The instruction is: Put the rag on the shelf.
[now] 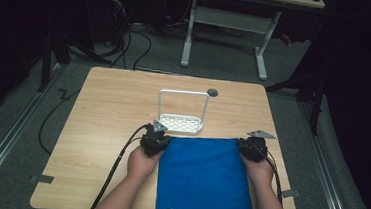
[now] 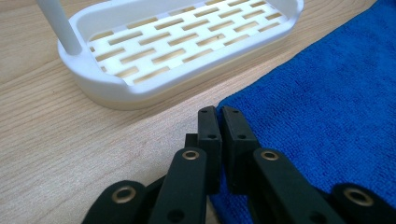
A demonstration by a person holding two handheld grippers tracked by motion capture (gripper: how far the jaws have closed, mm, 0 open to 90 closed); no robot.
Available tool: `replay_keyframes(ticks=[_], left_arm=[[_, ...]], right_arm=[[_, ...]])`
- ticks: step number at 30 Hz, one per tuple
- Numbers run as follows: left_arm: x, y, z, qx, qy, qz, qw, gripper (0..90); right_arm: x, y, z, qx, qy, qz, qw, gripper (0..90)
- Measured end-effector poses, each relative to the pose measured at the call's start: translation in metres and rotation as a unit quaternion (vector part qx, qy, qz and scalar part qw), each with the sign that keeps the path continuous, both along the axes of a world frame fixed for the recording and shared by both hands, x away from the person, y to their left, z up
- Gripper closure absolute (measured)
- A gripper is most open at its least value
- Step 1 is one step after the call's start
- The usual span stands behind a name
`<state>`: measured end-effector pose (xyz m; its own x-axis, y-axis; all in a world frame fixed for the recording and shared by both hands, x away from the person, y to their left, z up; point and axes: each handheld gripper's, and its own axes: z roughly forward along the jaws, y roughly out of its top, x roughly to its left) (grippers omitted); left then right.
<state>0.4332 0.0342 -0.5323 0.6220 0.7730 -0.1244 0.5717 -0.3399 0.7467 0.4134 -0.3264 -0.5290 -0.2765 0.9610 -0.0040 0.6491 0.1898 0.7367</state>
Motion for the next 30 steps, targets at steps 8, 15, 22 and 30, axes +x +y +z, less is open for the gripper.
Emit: replay_keyframes(ticks=[8,15,22,30], left_arm=[[-0.005,0.002,0.002,-0.011,-0.021,-0.007,0.9997,87.4],[-0.007,0.005,0.003,-0.025,-0.032,-0.011,0.9991,87.4],[-0.019,0.011,0.008,-0.042,-0.073,-0.013,0.9964,88.3],[-0.041,0.02,0.026,-0.059,-0.113,-0.025,0.9916,88.4]], right_arm=[[-0.017,0.005,0.012,0.012,-0.033,0.005,0.9994,88.6],[-0.034,0.006,0.022,0.023,-0.073,0.003,0.9971,88.6],[-0.051,0.007,0.029,0.029,-0.104,0.012,0.994,88.6],[-0.057,0.011,0.034,0.044,-0.124,0.022,0.991,88.6]])
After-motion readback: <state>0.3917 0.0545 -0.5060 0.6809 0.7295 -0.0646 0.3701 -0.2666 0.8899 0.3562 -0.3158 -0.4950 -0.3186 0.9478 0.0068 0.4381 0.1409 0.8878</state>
